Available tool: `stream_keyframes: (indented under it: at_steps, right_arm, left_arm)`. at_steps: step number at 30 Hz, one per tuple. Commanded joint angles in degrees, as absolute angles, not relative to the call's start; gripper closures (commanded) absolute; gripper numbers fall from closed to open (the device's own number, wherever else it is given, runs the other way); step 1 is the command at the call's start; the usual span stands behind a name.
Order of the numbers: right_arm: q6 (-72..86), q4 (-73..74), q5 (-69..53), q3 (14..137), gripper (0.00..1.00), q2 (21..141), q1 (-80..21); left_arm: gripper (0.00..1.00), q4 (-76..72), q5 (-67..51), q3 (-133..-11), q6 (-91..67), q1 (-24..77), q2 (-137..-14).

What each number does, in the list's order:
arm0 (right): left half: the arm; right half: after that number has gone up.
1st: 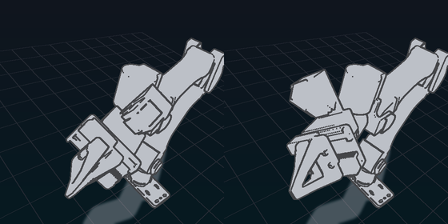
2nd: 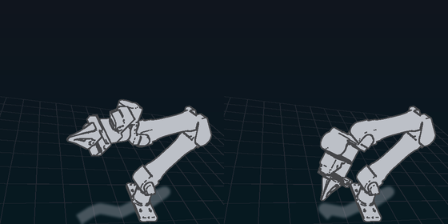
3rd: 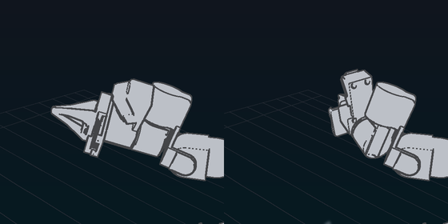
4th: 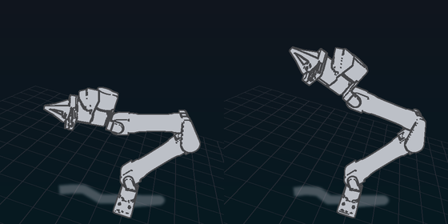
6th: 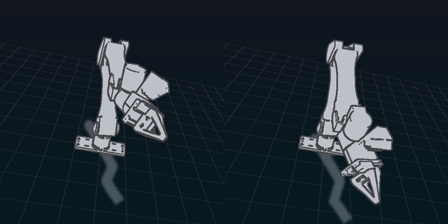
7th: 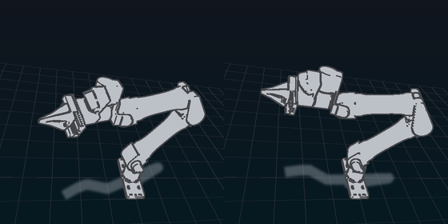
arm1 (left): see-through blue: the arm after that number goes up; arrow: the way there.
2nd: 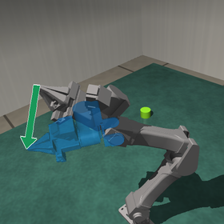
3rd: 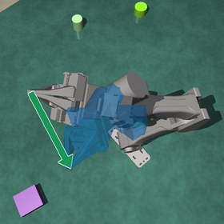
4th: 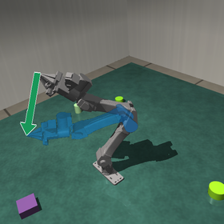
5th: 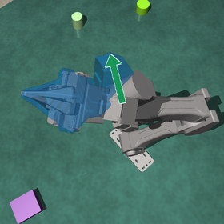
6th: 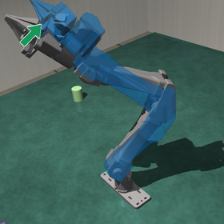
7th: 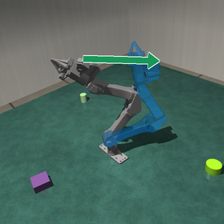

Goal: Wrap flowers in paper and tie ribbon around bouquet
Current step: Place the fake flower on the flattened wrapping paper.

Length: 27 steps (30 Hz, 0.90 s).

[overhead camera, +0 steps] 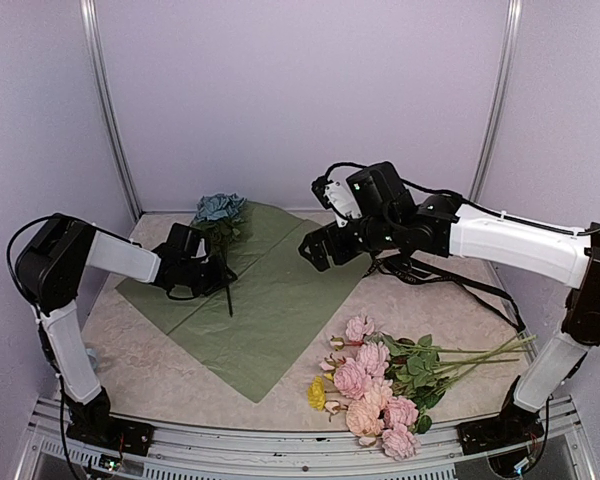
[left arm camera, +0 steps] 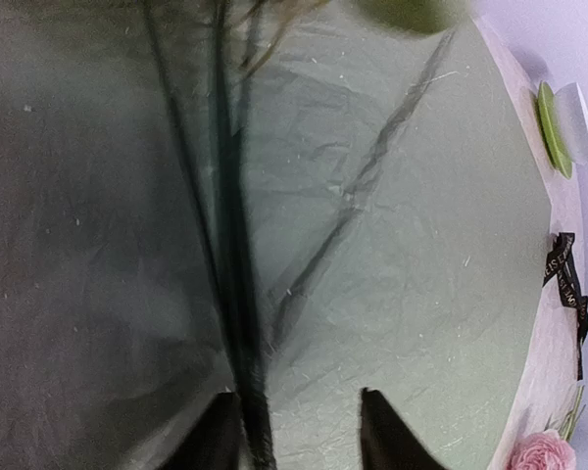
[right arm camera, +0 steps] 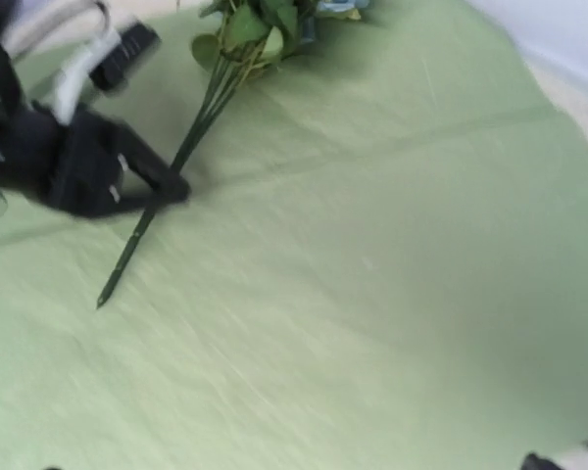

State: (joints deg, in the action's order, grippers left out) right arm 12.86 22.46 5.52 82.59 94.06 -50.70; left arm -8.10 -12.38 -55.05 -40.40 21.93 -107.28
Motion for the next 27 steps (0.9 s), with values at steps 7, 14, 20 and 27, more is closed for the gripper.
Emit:
stream_keyframes:
  at_steps: [7, 14, 20, 27]
  right_arm:
    - [-1.6, 42.4, 5.7, 77.4, 0.0, 84.0, -39.9]
    - [-21.1, 46.8, -5.6, 59.9, 0.11, 74.6, -37.2]
    - [-27.4, 51.4, -4.4, 52.0, 0.18, 74.1, -37.3]
    - [-29.0, 48.6, -5.9, 49.4, 0.36, 78.7, -37.2]
  left_arm:
    - [0.35, -5.7, -8.7, -56.1, -37.5, 22.2, -105.9]
    - [0.15, -2.0, -0.4, -54.1, -32.4, 27.4, -92.5]
    - [0.14, 1.5, 3.4, -53.5, -27.7, 31.2, -83.5]
    - [0.14, 2.0, 4.3, -51.4, -27.6, 32.8, -80.2]
